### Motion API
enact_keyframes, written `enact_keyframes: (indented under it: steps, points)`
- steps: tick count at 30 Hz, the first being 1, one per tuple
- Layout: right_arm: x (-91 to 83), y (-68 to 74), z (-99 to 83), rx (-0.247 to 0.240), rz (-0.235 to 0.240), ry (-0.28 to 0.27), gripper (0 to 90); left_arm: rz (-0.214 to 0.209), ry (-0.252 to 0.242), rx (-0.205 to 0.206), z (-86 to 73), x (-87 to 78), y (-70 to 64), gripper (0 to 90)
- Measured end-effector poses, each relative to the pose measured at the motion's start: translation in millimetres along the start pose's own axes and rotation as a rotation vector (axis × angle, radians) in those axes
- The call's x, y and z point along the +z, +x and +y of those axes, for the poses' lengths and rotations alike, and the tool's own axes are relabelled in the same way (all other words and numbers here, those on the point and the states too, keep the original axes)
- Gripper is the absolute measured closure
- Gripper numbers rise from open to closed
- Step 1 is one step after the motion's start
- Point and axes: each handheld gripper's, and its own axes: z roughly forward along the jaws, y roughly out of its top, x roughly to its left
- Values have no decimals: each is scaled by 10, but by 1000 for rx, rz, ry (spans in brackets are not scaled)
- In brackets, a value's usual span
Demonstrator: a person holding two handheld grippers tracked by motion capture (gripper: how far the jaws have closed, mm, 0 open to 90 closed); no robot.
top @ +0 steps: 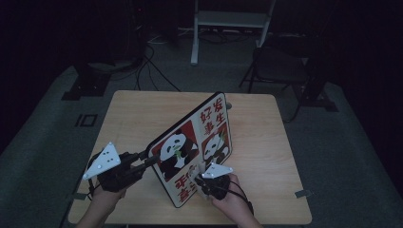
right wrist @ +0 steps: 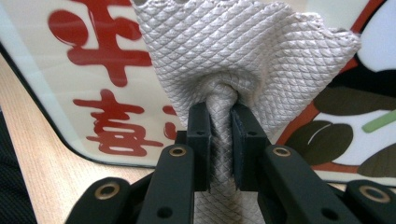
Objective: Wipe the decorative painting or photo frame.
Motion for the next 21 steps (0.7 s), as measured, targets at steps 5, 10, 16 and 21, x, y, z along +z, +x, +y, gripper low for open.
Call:
enact_keyframes:
  steps: [5,10,16,21]
  points:
    - [40,-27,6,11,3,2,795,7,-1,-7,-1,-3,16,726]
    - [94,-59,54,12,8,14,795,18,0,-12,-2,-10,48,724]
    - [139,-62,3,13,6,29,796,17,-5,-19,-7,-9,59,724]
    - [104,-70,6,8,2,41,797,23,-4,-19,-7,-10,60,725]
